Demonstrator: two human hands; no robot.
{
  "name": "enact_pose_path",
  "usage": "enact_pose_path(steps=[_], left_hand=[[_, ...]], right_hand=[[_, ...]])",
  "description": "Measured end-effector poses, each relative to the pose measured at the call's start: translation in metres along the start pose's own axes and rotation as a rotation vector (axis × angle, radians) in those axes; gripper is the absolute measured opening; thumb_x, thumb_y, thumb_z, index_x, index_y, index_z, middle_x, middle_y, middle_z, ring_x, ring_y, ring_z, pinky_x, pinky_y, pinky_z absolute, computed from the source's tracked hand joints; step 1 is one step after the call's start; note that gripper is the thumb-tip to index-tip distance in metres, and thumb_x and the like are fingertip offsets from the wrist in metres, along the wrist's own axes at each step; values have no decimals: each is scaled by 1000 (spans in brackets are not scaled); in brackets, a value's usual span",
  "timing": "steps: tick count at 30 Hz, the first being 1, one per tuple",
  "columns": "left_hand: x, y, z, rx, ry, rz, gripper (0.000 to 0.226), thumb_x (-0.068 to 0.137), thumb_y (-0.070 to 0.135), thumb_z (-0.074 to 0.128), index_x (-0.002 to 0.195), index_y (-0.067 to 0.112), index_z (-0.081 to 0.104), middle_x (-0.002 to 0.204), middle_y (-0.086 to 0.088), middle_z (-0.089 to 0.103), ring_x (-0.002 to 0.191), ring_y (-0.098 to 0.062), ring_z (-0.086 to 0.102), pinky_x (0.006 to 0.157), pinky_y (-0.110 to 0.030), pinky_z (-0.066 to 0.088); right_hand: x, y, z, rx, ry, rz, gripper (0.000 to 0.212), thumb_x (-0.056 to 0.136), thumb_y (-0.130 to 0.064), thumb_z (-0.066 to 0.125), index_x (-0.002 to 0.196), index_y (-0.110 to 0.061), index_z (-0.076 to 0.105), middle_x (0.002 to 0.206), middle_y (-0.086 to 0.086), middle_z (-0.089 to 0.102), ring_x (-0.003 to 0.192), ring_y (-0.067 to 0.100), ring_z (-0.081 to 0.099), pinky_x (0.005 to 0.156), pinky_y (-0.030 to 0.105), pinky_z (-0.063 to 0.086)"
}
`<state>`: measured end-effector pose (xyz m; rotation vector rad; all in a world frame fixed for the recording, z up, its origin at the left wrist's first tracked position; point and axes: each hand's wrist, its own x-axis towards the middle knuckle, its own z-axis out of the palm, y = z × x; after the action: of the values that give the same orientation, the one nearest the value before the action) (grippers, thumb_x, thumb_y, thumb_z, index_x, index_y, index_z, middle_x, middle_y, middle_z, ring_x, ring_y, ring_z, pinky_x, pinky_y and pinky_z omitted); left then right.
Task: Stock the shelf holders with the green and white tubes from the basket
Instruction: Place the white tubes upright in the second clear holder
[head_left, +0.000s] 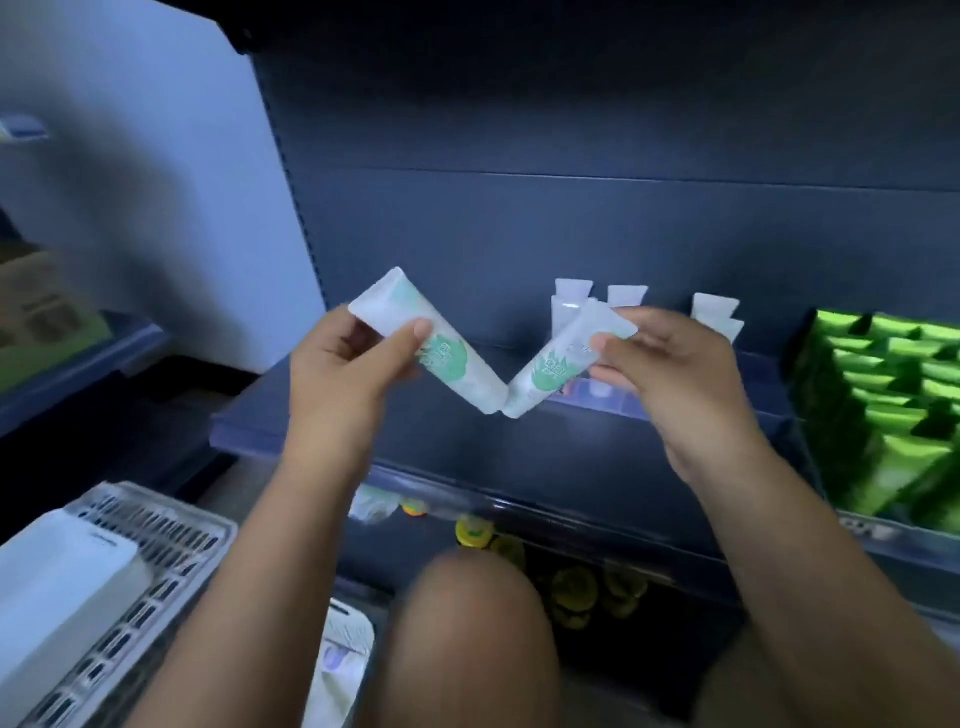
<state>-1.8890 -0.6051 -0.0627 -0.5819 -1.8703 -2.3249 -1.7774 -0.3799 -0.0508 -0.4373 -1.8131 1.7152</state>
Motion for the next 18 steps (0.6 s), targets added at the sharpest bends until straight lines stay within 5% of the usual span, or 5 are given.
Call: enact_pose_path(steps=[8, 14, 18], left_hand=[[24, -29, 126, -109, -141, -21, 9, 94, 14, 72, 98, 6, 70, 90, -10, 62, 83, -23, 62, 75, -43, 55], [54, -57, 177, -24, -189, -22, 8, 87, 14, 78, 84, 16, 71, 77, 2, 63, 80, -20, 64, 87, -54, 58], [71, -70, 204, -13, -253, 40, 20, 86, 5, 77, 102, 15, 69, 80, 6, 64, 80, -13, 65, 79, -40, 59]], right_hand=[[20, 32, -63, -62, 387, -93, 11, 90, -14, 72, 98, -22, 75, 91, -3, 78, 85, 17, 75, 89, 45, 61], [51, 28, -78, -302, 361, -223, 10, 90, -15, 71, 99, -19, 74, 87, -9, 74, 79, 7, 70, 73, 21, 54], [74, 23, -88, -404, 366, -274, 15, 90, -17, 70, 101, -26, 72, 85, -16, 70, 77, 0, 66, 69, 11, 49]])
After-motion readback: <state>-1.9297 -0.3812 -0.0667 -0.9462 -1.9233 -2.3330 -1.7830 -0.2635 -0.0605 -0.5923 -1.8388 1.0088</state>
